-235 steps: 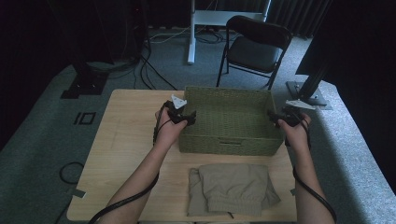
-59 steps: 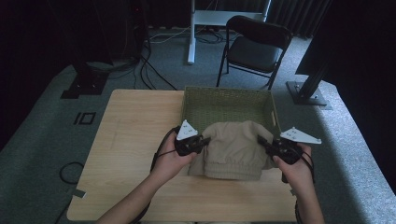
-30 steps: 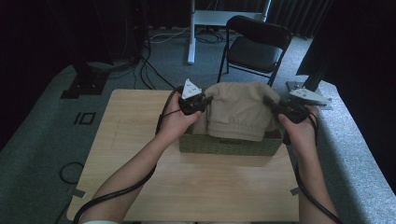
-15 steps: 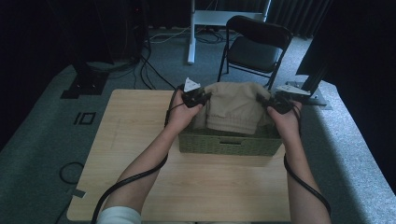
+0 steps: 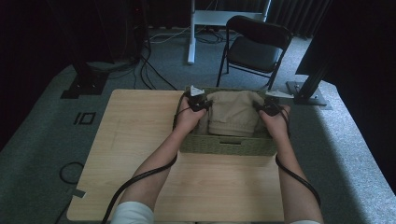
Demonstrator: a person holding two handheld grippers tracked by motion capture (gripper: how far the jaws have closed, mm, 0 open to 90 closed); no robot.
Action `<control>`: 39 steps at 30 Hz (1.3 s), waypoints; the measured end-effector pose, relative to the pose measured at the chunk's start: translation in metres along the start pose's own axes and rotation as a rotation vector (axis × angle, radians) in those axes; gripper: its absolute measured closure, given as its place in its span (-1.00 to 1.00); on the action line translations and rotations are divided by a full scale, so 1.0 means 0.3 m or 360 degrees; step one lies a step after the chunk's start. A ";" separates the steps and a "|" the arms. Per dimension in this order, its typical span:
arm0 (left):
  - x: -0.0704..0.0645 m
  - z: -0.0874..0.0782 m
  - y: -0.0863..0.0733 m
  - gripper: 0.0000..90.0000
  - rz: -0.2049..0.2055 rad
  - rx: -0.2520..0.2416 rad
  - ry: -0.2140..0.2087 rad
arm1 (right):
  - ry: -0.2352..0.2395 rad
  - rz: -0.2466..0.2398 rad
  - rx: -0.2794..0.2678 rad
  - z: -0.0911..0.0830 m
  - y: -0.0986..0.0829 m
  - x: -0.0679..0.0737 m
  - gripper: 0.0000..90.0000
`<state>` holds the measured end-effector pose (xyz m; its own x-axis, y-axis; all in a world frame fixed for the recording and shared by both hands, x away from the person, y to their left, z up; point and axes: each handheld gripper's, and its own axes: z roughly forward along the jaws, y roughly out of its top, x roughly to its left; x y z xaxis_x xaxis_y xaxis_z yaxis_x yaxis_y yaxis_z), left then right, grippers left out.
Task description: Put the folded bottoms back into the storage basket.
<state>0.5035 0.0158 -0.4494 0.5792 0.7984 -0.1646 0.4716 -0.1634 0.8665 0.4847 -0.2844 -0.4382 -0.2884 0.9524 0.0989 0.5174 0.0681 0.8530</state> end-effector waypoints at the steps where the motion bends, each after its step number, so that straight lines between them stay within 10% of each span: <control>1: 0.000 0.007 -0.005 0.81 0.0001 0.0015 0.0008 | -0.0001 0.0012 0.0013 0.010 -0.009 -0.001 0.77; 15: 0.028 0.093 -0.048 0.76 -0.0050 0.0143 0.0086 | -0.0015 0.0047 0.0195 0.111 -0.067 -0.033 0.71; 18: 0.027 0.111 -0.057 0.43 -0.0071 0.0144 0.0125 | -0.0051 0.0069 0.0233 0.137 -0.070 -0.040 0.42; 22: 0.014 0.132 -0.064 -0.06 0.0072 0.0160 0.0154 | -0.0068 0.0036 0.0255 0.156 -0.078 -0.047 0.09; 26: 0.010 0.129 -0.057 -0.16 0.0082 0.0115 0.0165 | -0.0054 -0.0033 0.0299 0.163 -0.082 -0.036 -0.15; 31: -0.007 0.080 -0.039 -0.34 -0.0037 0.0140 -0.0026 | 0.0003 -0.0025 0.0228 0.129 -0.054 -0.021 -0.53; 33: -0.027 0.059 -0.024 -0.37 0.0018 0.0186 -0.0077 | -0.0007 -0.0050 0.0191 0.107 -0.034 -0.015 -0.60; 39: -0.045 0.002 0.017 -0.41 0.0071 0.0150 -0.0053 | 0.0044 -0.0091 0.0165 0.036 0.016 0.020 -0.66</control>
<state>0.4985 0.0039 -0.4431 0.6220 0.7697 -0.1434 0.5043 -0.2537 0.8254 0.4941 -0.2752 -0.4392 -0.3410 0.9377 0.0667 0.5795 0.1538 0.8004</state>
